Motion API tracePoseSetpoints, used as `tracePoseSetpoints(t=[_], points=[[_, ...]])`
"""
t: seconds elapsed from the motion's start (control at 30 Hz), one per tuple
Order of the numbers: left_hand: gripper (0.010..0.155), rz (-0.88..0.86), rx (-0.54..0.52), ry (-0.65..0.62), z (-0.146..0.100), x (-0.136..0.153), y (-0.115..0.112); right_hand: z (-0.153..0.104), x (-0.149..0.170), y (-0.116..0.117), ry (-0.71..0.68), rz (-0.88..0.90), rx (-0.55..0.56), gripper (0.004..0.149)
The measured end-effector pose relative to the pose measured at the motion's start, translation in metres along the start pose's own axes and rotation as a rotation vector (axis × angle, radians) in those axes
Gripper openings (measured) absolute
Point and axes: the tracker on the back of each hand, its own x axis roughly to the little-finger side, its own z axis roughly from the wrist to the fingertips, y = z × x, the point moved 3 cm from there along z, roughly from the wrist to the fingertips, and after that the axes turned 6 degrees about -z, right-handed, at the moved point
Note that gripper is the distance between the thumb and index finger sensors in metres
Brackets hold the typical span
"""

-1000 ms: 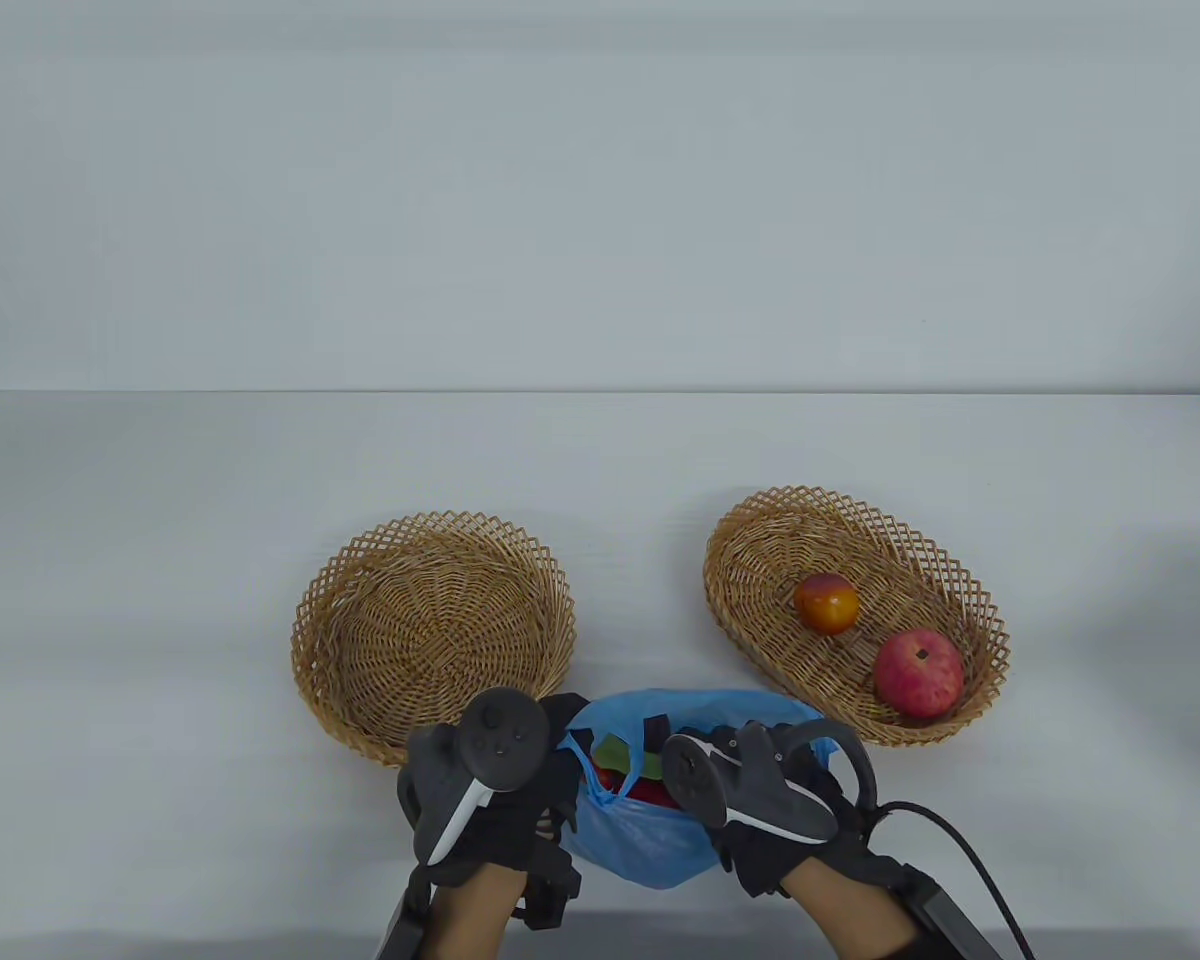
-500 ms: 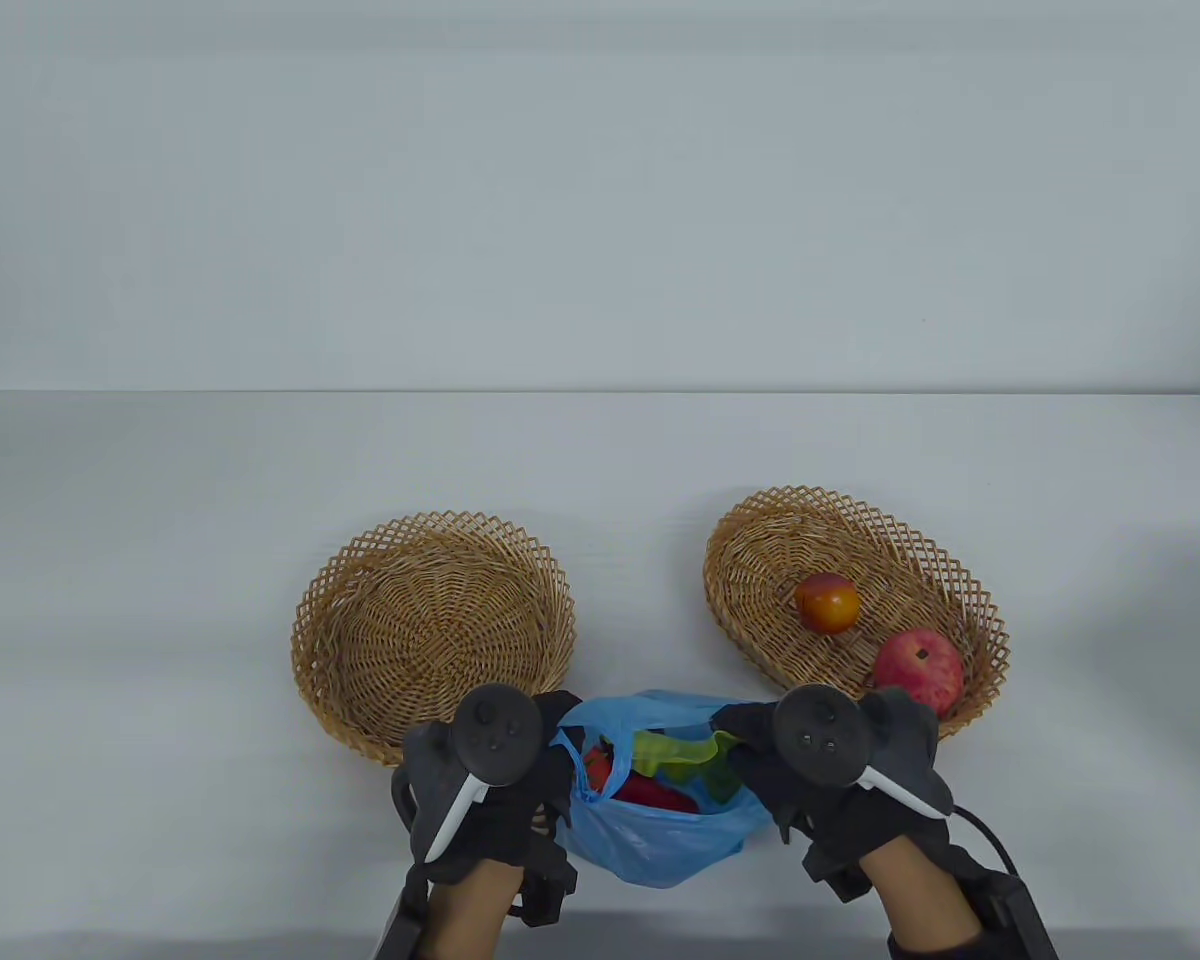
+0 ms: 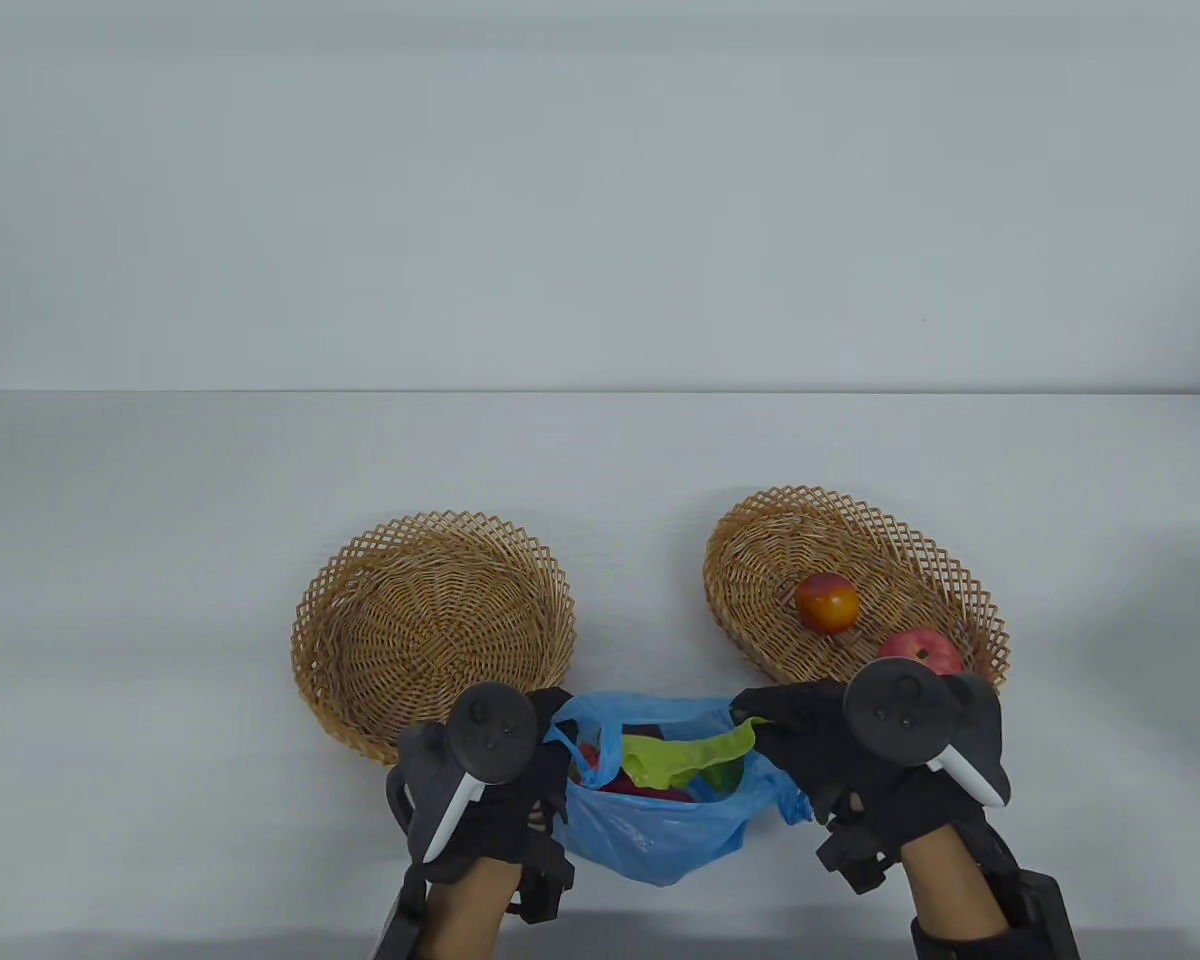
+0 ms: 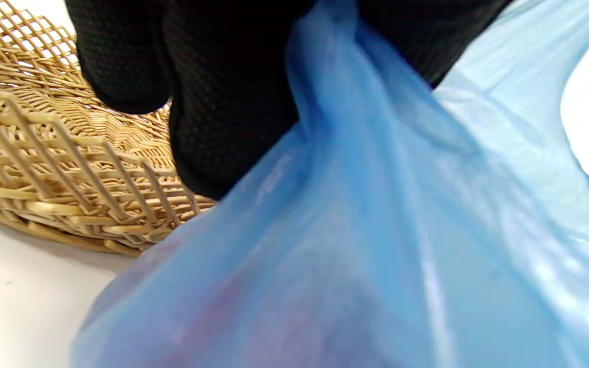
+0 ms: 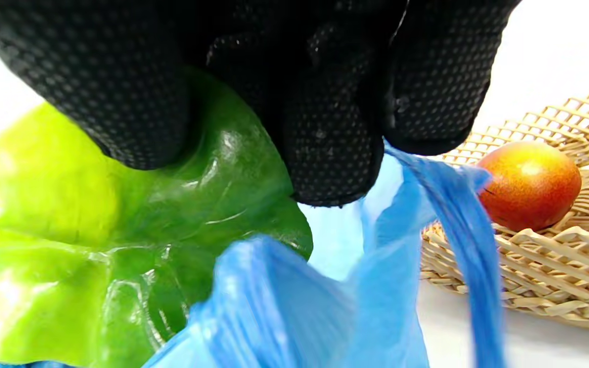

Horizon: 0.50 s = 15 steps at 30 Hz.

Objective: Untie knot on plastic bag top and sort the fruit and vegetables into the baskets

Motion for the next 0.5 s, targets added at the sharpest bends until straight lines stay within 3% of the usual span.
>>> tracePoseSetpoints(t=[0.27, 0.5], points=[[0.046, 0.014, 0.046, -0.065, -0.003, -0.009, -0.006, -0.004, 0.013, -0.013, 0.022, 0.235, 0.122, 0.038], [0.066, -0.111, 0.203, -0.219, -0.006, -0.020, -0.009, -0.012, 0.021, -0.023, 0.067, 0.351, 0.242, 0.039]])
